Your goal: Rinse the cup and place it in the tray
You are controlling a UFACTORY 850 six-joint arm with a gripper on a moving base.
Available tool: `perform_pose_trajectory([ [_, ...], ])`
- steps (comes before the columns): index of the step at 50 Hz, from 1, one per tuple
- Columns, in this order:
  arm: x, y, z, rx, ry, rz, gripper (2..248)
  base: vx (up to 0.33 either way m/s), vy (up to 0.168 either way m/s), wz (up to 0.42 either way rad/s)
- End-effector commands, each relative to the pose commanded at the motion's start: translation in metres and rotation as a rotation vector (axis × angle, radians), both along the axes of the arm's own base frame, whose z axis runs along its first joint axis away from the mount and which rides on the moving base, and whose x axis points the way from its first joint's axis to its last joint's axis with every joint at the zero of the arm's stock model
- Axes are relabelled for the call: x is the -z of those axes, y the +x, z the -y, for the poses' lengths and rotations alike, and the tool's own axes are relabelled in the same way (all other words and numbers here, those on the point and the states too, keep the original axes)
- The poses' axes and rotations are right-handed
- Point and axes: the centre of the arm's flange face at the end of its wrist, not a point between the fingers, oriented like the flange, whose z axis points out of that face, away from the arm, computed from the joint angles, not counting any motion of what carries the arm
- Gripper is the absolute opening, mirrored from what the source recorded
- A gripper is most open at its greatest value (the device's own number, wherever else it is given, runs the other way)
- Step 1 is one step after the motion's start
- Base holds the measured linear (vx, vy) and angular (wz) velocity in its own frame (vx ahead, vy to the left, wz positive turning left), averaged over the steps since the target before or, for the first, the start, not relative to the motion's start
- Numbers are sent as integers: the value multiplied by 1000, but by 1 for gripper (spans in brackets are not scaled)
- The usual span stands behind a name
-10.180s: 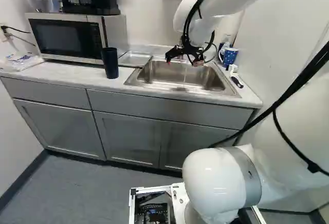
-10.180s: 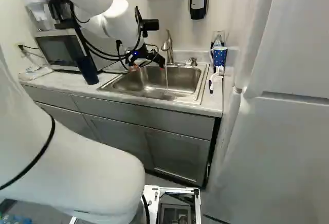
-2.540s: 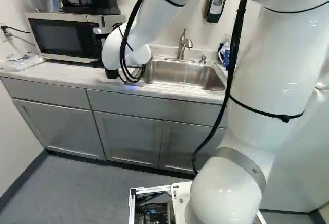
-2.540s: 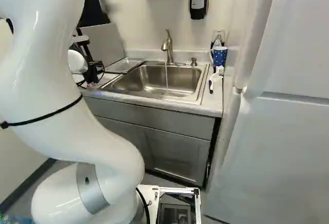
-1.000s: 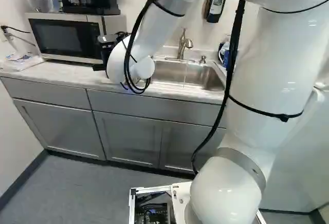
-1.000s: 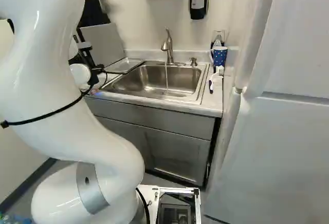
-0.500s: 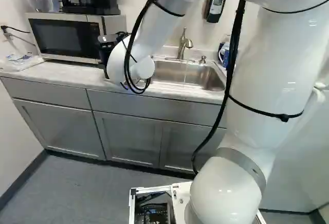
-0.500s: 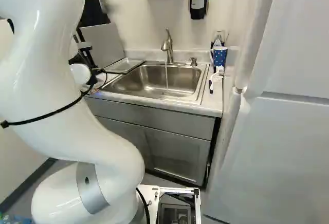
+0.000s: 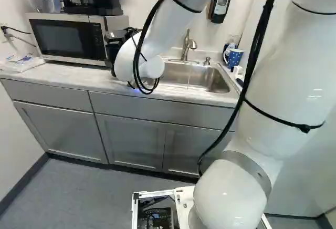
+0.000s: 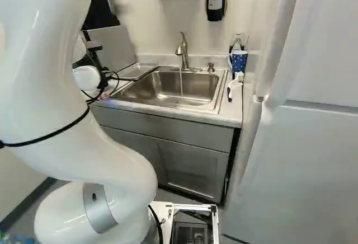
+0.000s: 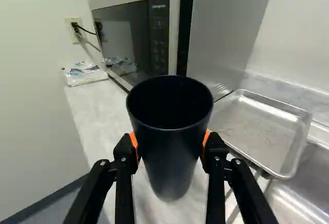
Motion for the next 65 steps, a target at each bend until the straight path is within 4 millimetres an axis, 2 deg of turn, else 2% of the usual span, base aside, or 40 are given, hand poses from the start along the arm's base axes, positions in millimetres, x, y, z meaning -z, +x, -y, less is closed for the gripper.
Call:
perform_pose_trajectory([
  [7, -7, -4, 12, 17, 8, 13, 126, 0, 0, 0],
  [36, -7, -13, 59, 96, 8, 14, 126, 0, 0, 0],
  [65, -6, -4, 101, 193, 8, 16, 126, 0, 0, 0],
])
